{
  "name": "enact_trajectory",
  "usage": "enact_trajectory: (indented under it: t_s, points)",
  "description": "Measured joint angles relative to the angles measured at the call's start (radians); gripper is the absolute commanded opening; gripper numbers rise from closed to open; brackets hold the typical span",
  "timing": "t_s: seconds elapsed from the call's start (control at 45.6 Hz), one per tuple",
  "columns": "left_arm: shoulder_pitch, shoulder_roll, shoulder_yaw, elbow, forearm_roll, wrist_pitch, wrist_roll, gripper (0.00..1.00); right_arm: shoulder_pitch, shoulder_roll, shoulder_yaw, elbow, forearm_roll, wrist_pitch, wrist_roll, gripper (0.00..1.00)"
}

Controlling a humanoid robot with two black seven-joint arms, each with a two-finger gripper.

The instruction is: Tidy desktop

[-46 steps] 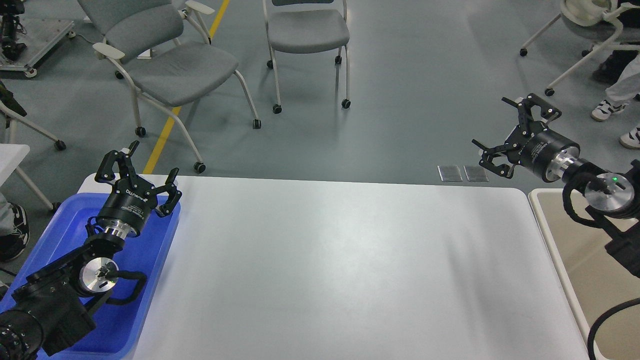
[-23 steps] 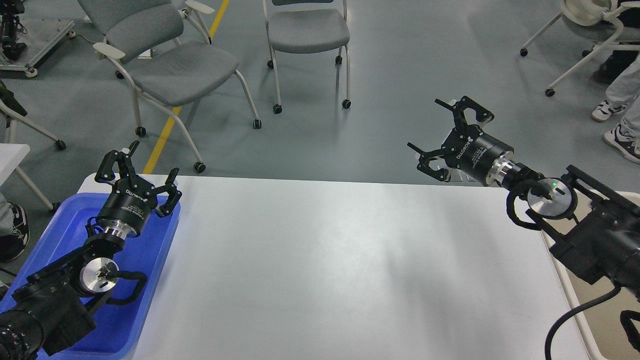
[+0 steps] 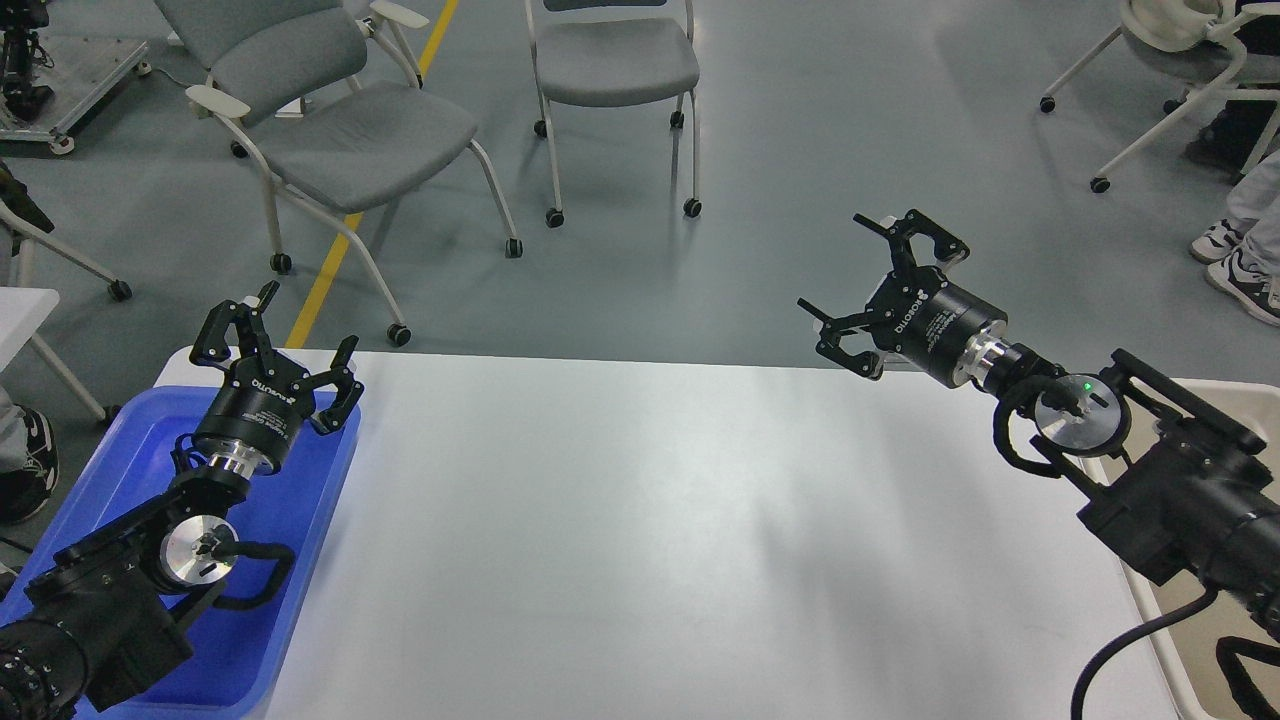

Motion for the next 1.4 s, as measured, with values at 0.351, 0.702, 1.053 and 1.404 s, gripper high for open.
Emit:
enact_trajectory:
  t_s: [0.351, 0.702, 1.053, 1.404]
  points:
    - [0.000, 0.000, 0.000, 0.000, 0.000, 0.000, 0.000, 0.98, -0.013, 0.004, 0.009, -0.004, 0.000, 0.000, 0.000, 1.00]
    - [0.000, 0.000, 0.000, 0.000, 0.000, 0.000, -0.001, 0.98, -0.045, 0.021, 0.012, -0.010, -0.001, 0.000, 0.000, 1.00]
    - [0.000, 0.000, 0.000, 0.000, 0.000, 0.000, -0.001, 0.98, -0.076, 0.037, 0.020, -0.016, -0.001, 0.002, 0.000, 1.00]
    - [0.000, 0.000, 0.000, 0.000, 0.000, 0.001, -0.001, 0.98, -0.093, 0.045, 0.022, -0.017, -0.001, 0.002, 0.000, 1.00]
